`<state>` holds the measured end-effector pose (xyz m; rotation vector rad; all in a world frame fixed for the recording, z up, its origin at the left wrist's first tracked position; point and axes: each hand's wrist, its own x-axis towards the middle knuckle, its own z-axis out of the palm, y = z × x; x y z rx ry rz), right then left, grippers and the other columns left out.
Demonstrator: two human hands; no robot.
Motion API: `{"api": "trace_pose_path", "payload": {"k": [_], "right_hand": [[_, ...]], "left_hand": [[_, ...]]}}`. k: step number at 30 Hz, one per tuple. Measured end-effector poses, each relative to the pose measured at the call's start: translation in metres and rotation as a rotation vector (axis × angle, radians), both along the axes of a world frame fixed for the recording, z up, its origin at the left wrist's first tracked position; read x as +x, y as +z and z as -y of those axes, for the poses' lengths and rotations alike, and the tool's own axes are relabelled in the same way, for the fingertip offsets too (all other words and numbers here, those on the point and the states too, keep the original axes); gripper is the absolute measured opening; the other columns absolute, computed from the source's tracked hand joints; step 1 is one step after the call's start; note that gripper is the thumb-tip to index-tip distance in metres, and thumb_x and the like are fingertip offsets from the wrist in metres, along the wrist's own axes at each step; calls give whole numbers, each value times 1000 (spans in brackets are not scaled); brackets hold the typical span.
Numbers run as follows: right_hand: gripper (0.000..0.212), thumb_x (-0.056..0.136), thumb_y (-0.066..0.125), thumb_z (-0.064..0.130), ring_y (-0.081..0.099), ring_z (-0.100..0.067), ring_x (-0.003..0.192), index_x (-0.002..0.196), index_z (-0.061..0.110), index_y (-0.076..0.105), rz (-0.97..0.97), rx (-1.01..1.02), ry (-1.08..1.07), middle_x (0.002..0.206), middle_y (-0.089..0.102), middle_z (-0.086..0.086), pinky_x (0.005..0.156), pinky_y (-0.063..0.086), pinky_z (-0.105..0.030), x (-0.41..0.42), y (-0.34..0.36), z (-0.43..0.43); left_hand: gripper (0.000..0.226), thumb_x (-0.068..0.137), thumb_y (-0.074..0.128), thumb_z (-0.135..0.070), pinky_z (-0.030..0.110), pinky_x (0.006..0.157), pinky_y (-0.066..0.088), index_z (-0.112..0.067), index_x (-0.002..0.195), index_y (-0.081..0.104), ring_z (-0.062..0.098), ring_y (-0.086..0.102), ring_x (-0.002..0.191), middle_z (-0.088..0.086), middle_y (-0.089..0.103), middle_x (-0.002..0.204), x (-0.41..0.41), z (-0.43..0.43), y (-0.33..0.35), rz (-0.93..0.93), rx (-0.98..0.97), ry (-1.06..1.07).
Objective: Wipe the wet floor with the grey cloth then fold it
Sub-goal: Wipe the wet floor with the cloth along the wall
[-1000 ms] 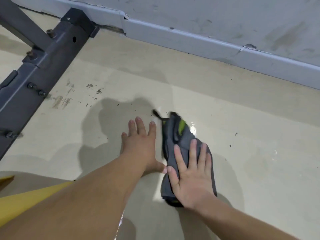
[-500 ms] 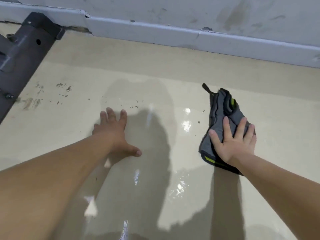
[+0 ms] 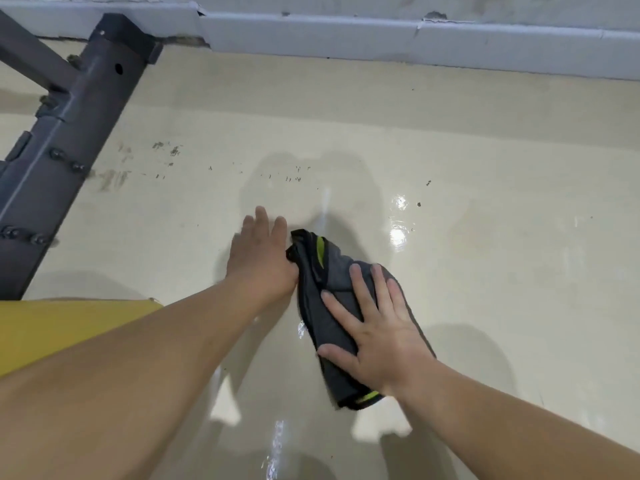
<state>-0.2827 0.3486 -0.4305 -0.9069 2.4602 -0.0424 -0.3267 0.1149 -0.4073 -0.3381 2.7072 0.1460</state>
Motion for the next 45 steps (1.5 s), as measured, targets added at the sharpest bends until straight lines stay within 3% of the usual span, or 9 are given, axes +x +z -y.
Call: {"api": "trace_pose_path", "payload": {"k": [3, 6, 12, 15, 18, 23, 30, 40, 45], "right_hand": [[79, 86, 16, 90, -50, -22, 140, 154, 59, -10, 58, 61, 53, 153, -51, 5, 122, -22, -47, -54, 7, -34], [84, 82, 13, 91, -51, -23, 139, 152, 56, -19, 103, 199, -157, 149, -55, 4, 121, -23, -46, -97, 11, -73], [85, 82, 0, 89, -36, -33, 149, 153, 49, -26, 14, 211, -701, 160, -43, -5, 123, -17, -49, -94, 11, -138], [83, 87, -6, 81, -32, -39, 149, 155, 39, -28, -6, 240, -800, 160, -41, -13, 123, -14, -52, -79, 6, -139], [82, 89, -5, 77, -35, -43, 147, 153, 35, -32, 32, 241, -829, 155, -47, -15, 122, -15, -54, -76, 4, -134], [85, 85, 2, 85, -43, -41, 143, 147, 42, -37, 143, 235, -795, 153, -51, -13, 120, -22, -53, -103, 11, -142], [94, 78, 7, 94, -37, -39, 147, 153, 49, -25, 149, 217, -760, 159, -44, -8, 122, -18, -51, -233, 17, -142], [97, 76, 9, 97, -22, -36, 154, 158, 50, -10, 54, 192, -921, 168, -26, -7, 124, -10, -51, -332, 17, -157], [91, 88, 3, 82, -17, -46, 153, 163, 32, -9, -132, 158, -971, 167, -22, -22, 123, -8, -57, -298, -2, -138]], "left_hand": [[73, 90, 54, -31, 48, 122, 24, -18, 153, 19, 36, 11, 151, 12, -1, 166, 7, -8, -8, -15, 60, -61], [75, 84, 55, -36, 46, 121, 26, -17, 149, 22, 35, 12, 149, 12, 8, 162, -11, -28, -3, -25, 71, -138], [66, 76, 65, -58, 43, 110, 38, -20, 123, 41, 30, 24, 141, 11, 27, 151, -78, -80, 19, 85, 111, -251], [89, 76, 69, -65, 48, 117, 30, -21, 143, 30, 33, 11, 151, 16, 13, 162, -113, -108, 21, 112, 67, -296], [128, 66, 75, -72, 59, 122, 13, -27, 159, -2, 37, -7, 156, 20, -10, 168, -140, -128, 18, 167, -79, -307], [139, 51, 89, -70, 45, 89, 47, -26, 157, 9, 38, 15, 152, 20, 10, 164, -168, -135, 16, 257, -64, -313], [142, 63, 84, -68, 52, 118, 34, -34, 159, -15, 34, -15, 156, 12, -21, 168, -163, -128, 8, 274, -2, -276], [140, 69, 84, -62, 53, 122, 27, -34, 159, -19, 36, -18, 155, 14, -26, 167, -164, -126, 3, 265, 40, -281], [140, 67, 85, -63, 53, 121, 28, -34, 159, -17, 36, -15, 156, 13, -25, 167, -166, -126, 4, 262, 38, -278]]}}
